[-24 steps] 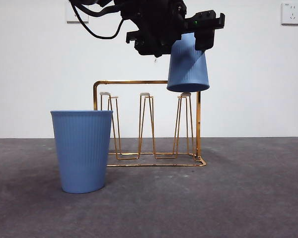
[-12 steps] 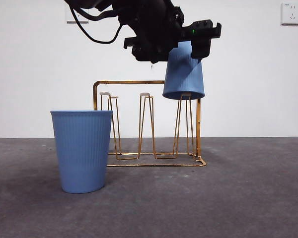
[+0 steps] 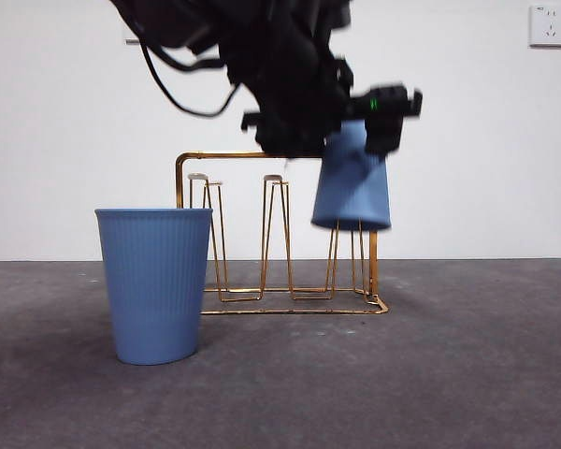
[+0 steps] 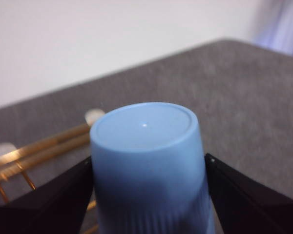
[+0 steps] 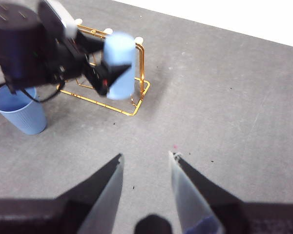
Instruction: Pick up cup 1,put cup 1 in the cup rack,pick up cup 2,put cup 2 in the cup rack
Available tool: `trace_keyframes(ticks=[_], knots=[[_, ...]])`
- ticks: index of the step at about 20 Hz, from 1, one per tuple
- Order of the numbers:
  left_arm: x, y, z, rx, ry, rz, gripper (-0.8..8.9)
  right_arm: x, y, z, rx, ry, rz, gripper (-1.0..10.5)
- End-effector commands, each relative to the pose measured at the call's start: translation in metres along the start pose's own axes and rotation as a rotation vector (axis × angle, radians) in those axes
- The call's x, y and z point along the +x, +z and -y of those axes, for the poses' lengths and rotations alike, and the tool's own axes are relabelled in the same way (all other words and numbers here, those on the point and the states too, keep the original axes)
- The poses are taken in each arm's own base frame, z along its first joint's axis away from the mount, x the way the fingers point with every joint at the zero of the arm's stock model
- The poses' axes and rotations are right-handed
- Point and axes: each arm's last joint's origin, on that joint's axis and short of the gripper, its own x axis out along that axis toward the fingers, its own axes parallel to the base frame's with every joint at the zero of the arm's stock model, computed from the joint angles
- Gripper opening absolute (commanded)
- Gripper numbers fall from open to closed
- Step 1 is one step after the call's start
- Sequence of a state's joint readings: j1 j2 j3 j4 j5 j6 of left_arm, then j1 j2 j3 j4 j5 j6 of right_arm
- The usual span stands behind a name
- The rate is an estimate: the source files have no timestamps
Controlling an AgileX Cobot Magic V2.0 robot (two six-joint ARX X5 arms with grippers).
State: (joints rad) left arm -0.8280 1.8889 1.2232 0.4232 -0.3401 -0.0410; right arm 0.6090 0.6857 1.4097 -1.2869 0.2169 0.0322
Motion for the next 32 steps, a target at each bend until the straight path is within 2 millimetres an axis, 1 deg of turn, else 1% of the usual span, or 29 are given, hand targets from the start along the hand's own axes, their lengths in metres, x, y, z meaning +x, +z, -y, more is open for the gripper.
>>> trace_keyframes(ticks=[1,12,18,19,23,24,28,30,32], knots=[[0.005,-0.010,0.005,-0.023,-0.008,-0.029,-0.07,0.001,-0.001,0.000,-0.006,0.000,0.002,1.6],[0.010,-0.034,0.007,-0.080,0.008,-0.166,-0.08,0.001,-0.001,0.000,-0.007,0.000,0.003,1.6],[0.009,-0.041,0.007,-0.079,-0.003,-0.229,0.09,0.001,-0.001,0.000,-0.009,0.000,0.003,1.6],[0.009,-0.042,0.007,-0.086,-0.013,-0.240,0.40,0.001,-0.001,0.000,-0.009,0.000,0.003,1.6],[0.008,-0.044,0.007,-0.098,-0.013,-0.269,3.16,0.001,-0.001,0.000,-0.010,0.001,0.003,1.6],[0.008,-0.045,0.007,-0.097,-0.023,-0.277,3.51,0.001,-0.001,0.000,-0.010,0.000,0.003,1.6],[0.006,-0.050,0.007,-0.090,-0.032,-0.329,3.63,0.001,-0.001,0.000,-0.013,0.000,0.003,1.6],[0.005,-0.052,0.007,-0.102,-0.044,-0.355,4.20,0.001,-0.001,0.000,-0.014,0.000,0.003,1.6],[0.005,-0.052,0.007,-0.109,-0.043,-0.361,4.19,0.001,-0.001,0.000,-0.014,0.000,0.003,1.6]])
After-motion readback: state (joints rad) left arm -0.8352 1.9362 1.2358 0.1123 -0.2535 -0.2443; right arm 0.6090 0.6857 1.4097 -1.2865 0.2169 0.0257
